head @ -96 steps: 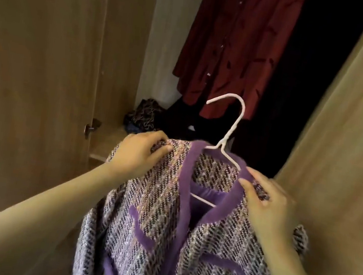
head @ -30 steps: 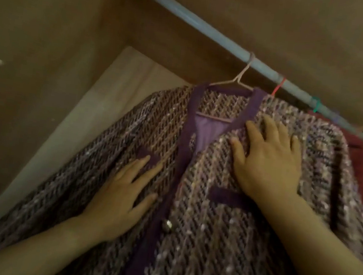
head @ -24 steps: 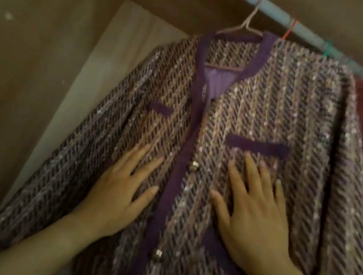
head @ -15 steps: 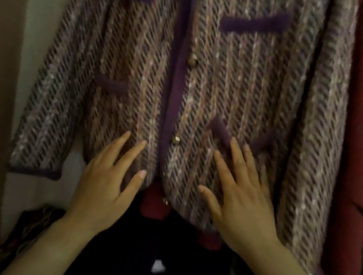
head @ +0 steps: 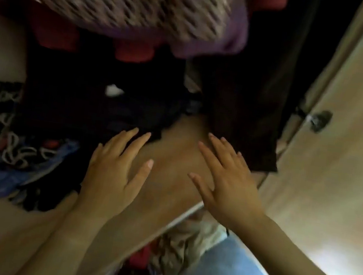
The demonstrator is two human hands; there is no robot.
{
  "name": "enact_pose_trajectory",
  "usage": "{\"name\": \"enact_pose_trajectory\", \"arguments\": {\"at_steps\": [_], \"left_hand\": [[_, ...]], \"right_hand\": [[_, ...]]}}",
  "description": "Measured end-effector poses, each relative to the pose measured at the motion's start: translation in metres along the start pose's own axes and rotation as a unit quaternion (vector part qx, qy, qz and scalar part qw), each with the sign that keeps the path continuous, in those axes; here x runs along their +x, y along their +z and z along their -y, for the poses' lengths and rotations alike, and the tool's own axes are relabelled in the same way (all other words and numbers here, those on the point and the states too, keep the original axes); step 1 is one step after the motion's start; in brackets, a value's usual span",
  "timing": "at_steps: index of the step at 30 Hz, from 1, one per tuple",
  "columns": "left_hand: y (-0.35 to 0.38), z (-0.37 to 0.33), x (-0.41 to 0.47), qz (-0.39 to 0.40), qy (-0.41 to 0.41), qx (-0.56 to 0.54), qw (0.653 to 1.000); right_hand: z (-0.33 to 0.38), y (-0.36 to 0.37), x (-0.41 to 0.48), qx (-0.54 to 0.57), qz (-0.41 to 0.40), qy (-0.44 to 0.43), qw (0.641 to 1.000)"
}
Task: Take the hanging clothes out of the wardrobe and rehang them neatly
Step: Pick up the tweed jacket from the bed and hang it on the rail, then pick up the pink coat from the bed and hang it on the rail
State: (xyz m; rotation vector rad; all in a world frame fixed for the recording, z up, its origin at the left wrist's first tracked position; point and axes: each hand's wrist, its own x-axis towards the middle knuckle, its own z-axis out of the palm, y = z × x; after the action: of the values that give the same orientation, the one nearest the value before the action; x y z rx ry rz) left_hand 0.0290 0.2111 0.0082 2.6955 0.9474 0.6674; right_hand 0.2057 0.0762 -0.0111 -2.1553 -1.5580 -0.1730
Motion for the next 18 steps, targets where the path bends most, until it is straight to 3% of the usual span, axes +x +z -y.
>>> {"name": "enact_pose_trajectory", "arguments": {"at_steps": [4,9,18], "left_hand": [[0.053,-0.048,-0.036,0.106,0.071,-0.031,0.991],[0.111,-0.146,-0.062,0.238,0.178,-0.038,0.954],[0.226,-0.426,-0.165,0.348,0.398,-0.098,0.843]], "right_hand": [[-0.036,-0.002,-0.094,0.020,0.051,0.113,0.992],[-0.083,-0.031,-0.226,0.010,0.060,0.260,0.964],[-0.158,-0.144,-0.507,-0.052,-0.025,0.546,0.836]]}}
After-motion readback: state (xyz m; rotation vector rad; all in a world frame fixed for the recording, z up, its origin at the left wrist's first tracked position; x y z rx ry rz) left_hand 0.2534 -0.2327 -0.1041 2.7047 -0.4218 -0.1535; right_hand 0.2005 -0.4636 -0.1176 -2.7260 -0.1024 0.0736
